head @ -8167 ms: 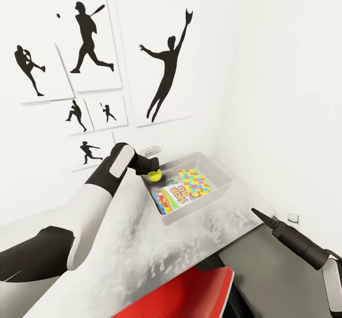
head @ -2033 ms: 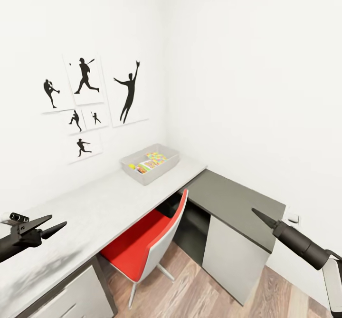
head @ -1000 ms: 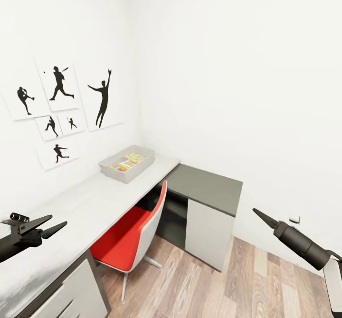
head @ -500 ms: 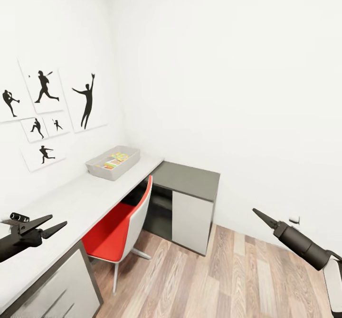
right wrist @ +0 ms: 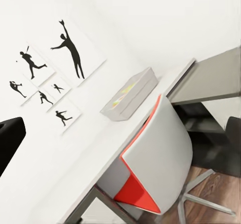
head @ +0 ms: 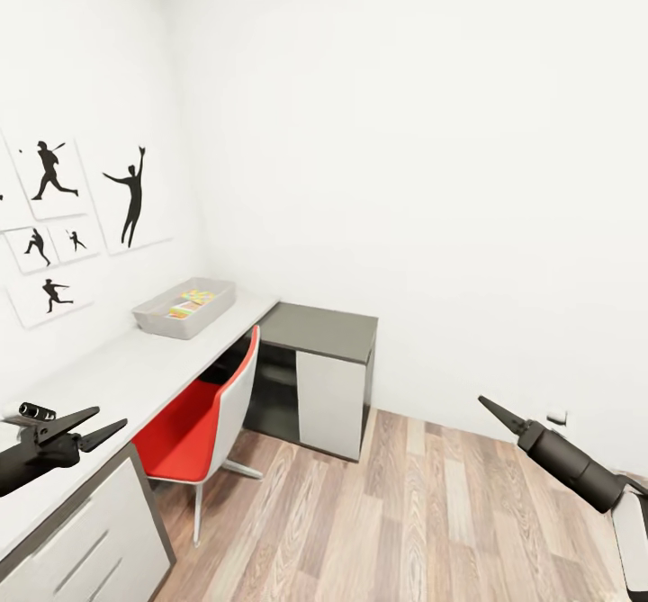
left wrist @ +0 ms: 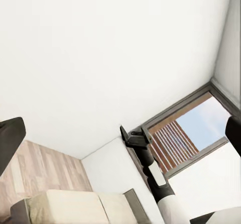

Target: Put all the toys in the child's room - the three board games (two on the bed and one on the table), the two jigsaw puzzles on the table, and the tennis ball on the table - inside the toy box on the table in the child's room.

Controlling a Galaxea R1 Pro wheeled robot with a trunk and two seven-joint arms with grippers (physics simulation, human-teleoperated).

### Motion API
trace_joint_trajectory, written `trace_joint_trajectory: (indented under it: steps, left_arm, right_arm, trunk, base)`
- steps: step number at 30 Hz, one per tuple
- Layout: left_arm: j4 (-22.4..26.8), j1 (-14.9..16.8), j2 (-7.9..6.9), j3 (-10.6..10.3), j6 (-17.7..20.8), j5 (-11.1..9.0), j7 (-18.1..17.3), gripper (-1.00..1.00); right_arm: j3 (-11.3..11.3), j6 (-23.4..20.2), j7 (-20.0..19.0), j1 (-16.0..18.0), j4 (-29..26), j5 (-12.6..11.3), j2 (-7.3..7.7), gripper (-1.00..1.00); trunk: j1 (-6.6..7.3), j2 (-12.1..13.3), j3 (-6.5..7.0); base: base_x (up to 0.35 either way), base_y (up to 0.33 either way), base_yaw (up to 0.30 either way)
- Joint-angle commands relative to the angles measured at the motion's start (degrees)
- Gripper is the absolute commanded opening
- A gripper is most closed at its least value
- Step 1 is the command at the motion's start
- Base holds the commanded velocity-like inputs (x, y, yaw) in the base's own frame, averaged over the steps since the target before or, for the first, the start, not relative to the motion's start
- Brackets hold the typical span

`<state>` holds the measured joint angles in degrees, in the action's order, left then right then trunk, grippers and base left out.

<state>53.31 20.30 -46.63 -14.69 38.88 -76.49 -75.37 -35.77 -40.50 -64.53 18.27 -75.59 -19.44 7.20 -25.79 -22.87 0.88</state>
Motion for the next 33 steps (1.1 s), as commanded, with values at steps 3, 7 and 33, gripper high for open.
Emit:
trace_joint_trajectory:
  steps: [3, 7, 33]
  left_arm:
    - [-0.05, 0.09, -0.1, -0.34, 0.58, -0.5, -0.13, 1.0]
    - [-0.05, 0.09, -0.05, -0.34, 0.58, -0.5, -0.13, 1.0]
    - [-0.05, 0.09, 0.21, -0.31, 0.42, -0.49, -0.06, 1.0]
  right_arm:
    - [-0.07, -0.37, -0.07, 0.01, 0.07, -0.18, 0.0, 1.0]
    - [-0.08, -0.37, -0.07, 0.01, 0.09, -0.19, 0.0, 1.0]
    - [0.02, -0.28, 0.02, 0.01, 0.4, 0.34, -0.11, 1.0]
  trunk:
    - [0.01, -0.05, 0.18]
    - [0.01, -0.05, 0.46]
    - [0.01, -0.05, 2.04]
  base:
    - [-0.286, -0.051, -0.22]
    - [-0.223, -0.016, -0.22]
    - [-0.123, 0.034, -0.192]
